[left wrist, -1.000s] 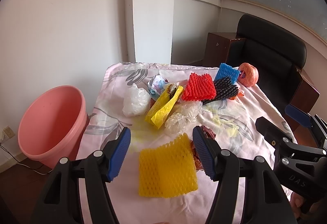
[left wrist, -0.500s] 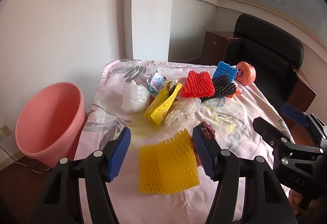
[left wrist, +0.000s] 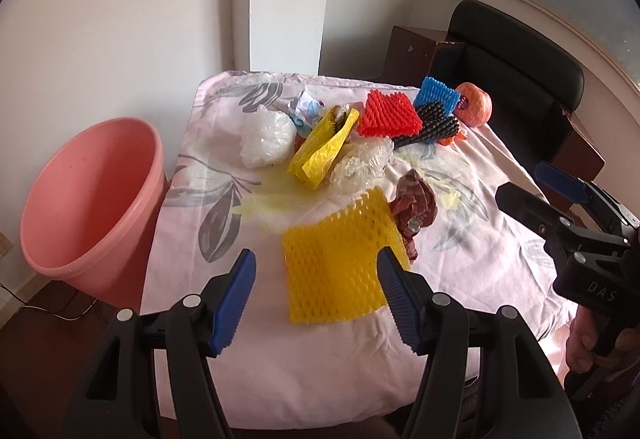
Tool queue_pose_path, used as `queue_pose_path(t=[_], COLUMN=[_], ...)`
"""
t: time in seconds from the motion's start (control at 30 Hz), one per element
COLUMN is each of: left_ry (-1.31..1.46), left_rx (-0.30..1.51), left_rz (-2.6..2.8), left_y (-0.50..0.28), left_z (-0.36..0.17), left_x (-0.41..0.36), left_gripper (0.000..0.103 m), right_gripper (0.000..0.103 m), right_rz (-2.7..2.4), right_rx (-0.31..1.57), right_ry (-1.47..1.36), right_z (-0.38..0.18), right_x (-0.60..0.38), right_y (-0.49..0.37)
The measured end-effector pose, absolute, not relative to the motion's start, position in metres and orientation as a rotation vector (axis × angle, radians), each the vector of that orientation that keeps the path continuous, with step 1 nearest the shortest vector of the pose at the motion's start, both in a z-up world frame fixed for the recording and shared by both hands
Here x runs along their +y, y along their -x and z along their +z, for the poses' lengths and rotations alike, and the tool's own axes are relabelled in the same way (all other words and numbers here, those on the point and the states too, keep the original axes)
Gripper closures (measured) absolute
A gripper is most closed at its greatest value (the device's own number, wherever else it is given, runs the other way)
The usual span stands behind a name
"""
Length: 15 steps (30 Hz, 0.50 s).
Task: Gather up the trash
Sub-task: 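Grasp the yellow foam net with the left gripper while the right grasps the crumpled wrapper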
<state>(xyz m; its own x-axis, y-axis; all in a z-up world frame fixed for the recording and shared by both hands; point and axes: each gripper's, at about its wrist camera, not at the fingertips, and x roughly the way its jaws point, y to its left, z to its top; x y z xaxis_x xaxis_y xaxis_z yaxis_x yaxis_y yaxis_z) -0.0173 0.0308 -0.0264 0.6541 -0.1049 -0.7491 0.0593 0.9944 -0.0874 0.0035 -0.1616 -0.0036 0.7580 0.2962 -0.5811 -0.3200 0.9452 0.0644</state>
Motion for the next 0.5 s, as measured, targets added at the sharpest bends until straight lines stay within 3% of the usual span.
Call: queue_pose_path(t=[0.5], left_ry=[0.057], left_rx=[0.966], left_rz=[-0.144], left_y=[0.005], left_z=[-0.045], left_x=[0.015], left_gripper=[0.045], right_gripper=[0.017], right_rz=[0.385], right_rx=[0.657], right_ry=[0.027], right_z=[-0.007], right_x=[-0.159], right_y=[-0.005])
